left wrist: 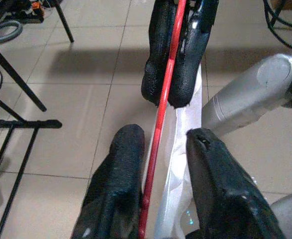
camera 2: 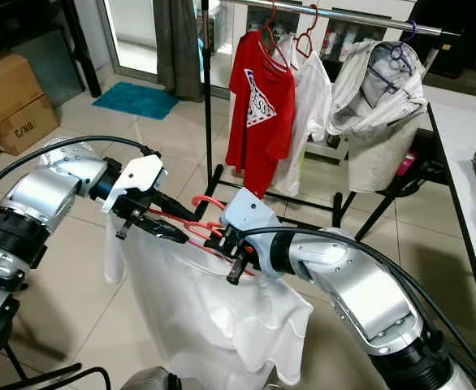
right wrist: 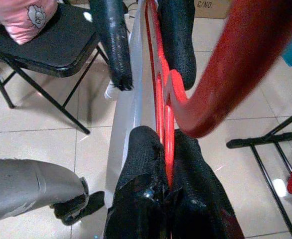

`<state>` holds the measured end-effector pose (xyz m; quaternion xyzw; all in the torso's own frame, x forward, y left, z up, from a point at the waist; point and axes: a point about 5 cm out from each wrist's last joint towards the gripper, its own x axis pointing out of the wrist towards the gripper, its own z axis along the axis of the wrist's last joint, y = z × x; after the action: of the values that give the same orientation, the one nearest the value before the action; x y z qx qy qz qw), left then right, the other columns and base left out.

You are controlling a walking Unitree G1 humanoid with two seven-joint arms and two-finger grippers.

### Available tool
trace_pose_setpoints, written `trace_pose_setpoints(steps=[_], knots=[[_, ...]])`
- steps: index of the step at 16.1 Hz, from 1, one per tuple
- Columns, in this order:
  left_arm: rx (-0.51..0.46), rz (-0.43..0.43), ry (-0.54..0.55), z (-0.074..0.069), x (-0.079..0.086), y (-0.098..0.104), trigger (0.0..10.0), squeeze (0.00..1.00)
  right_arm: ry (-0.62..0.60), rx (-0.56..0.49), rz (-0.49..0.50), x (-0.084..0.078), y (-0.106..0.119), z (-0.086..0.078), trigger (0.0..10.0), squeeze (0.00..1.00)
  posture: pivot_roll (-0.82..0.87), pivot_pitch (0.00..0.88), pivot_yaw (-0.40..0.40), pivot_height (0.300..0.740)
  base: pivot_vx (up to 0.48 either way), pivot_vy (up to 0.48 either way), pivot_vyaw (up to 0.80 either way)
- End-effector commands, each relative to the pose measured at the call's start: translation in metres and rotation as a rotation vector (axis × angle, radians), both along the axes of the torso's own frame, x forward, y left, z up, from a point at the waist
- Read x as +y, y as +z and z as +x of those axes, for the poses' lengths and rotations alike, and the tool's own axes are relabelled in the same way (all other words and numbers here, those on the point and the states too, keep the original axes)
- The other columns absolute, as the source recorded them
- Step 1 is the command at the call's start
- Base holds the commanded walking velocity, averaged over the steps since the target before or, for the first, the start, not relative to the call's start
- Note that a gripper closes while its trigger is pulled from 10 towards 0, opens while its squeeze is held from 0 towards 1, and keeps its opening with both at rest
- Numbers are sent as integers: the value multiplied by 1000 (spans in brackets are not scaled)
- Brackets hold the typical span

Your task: Hang hanger

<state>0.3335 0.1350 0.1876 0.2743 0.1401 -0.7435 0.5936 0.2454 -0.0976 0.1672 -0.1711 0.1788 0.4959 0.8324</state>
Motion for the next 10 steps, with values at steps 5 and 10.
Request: trace_pose_setpoints(steps=[5,10], knots=[[-23,15,-29,2,-7,4,0,0,29,-52,10,5,14,1,10000,0,-43,0,10,740,0,0,0],[-38,10,-39,4,-8,2,0,0,27,-56,1,5,14,2,10000,0,-48,0,13,740,0,0,0]])
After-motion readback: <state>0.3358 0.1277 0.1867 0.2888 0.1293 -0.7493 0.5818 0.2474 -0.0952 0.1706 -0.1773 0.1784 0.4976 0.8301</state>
